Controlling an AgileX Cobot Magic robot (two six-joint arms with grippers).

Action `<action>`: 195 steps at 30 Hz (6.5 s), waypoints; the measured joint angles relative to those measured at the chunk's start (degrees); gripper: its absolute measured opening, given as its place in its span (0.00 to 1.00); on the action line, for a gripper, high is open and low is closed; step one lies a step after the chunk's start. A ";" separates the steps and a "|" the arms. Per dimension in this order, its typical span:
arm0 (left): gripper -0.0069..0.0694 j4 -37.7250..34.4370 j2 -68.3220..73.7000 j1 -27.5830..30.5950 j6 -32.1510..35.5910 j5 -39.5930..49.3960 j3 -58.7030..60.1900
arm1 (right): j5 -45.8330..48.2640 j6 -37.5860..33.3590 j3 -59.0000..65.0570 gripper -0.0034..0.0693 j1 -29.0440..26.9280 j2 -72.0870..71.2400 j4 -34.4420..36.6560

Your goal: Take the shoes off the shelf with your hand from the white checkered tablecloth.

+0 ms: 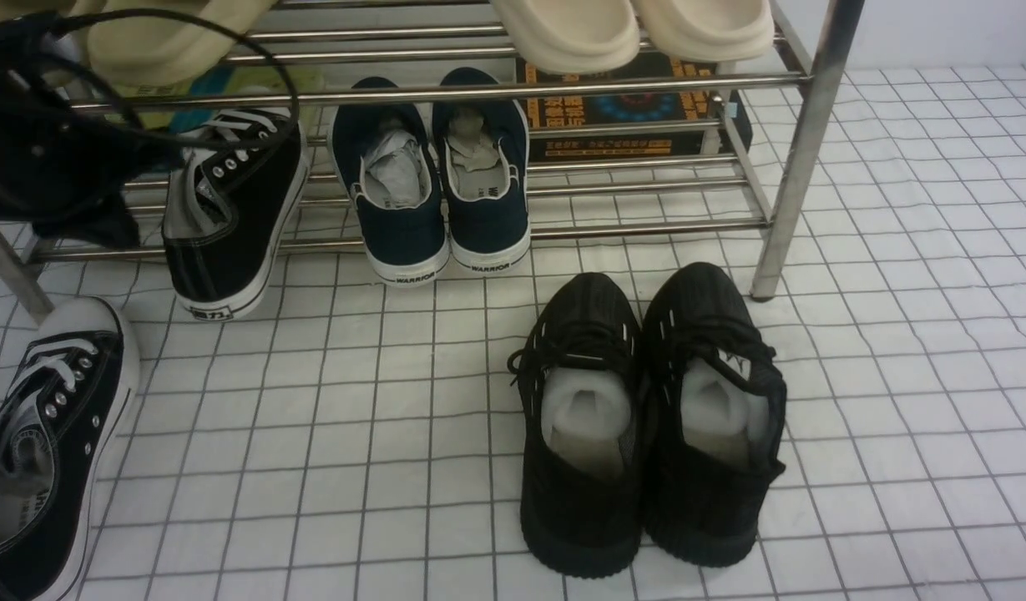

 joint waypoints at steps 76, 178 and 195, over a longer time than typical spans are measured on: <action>0.13 2.82 -13.78 -0.41 -0.80 -7.69 35.63 | 0.00 0.00 0.00 0.38 0.00 0.00 0.01; 0.14 8.80 -97.09 -3.82 0.19 -30.27 85.57 | 0.00 0.00 0.00 0.38 0.00 0.00 0.01; 0.16 8.90 -97.09 -3.82 0.19 -30.27 85.57 | 0.00 0.00 0.00 0.38 0.00 0.00 0.01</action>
